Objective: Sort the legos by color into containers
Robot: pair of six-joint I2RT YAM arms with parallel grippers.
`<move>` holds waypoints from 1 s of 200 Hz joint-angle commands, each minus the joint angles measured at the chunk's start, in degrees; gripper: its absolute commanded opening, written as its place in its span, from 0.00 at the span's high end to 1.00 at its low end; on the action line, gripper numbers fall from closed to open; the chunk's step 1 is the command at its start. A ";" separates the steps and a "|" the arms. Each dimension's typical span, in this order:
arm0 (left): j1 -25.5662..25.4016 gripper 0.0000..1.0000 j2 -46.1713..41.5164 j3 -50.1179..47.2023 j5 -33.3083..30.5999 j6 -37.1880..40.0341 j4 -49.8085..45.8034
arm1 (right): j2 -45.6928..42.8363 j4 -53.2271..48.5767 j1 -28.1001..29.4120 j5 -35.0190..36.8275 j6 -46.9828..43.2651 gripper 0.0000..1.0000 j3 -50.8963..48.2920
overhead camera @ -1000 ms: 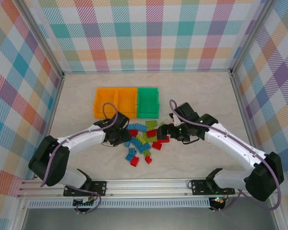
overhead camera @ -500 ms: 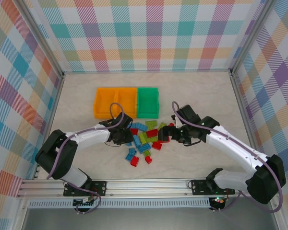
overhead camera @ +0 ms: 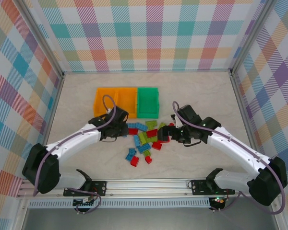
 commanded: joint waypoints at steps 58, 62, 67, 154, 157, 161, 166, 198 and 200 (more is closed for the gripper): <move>16.92 0.90 18.69 21.39 -14.21 12.24 4.04 | -3.49 3.61 1.11 4.54 0.63 0.00 4.48; 17.49 0.90 19.85 22.12 -14.02 12.44 4.19 | -3.77 3.61 1.15 4.83 0.70 0.00 4.49; 18.28 0.90 21.33 23.25 -13.73 12.55 4.29 | -4.12 3.67 1.14 5.14 0.77 0.00 4.58; 23.16 0.61 28.64 31.91 -4.38 13.81 3.30 | -9.44 1.72 1.18 11.87 3.06 0.00 1.85; 23.16 0.59 28.14 31.83 -4.12 13.79 3.37 | -9.63 1.75 1.11 12.72 3.43 0.00 1.68; 23.11 0.56 27.52 31.61 -3.89 13.94 3.41 | -9.97 1.96 1.18 13.67 3.80 0.00 1.37; 23.16 0.55 26.69 31.58 -3.54 14.03 3.29 | -10.45 2.23 1.17 14.69 4.18 0.00 1.02; 22.92 0.54 17.77 28.82 0.75 14.14 2.43 | -11.42 4.08 1.18 20.01 4.99 0.00 -1.10; 22.83 0.55 16.85 28.47 1.33 14.03 2.49 | -11.28 3.99 1.18 20.62 5.20 0.00 -1.12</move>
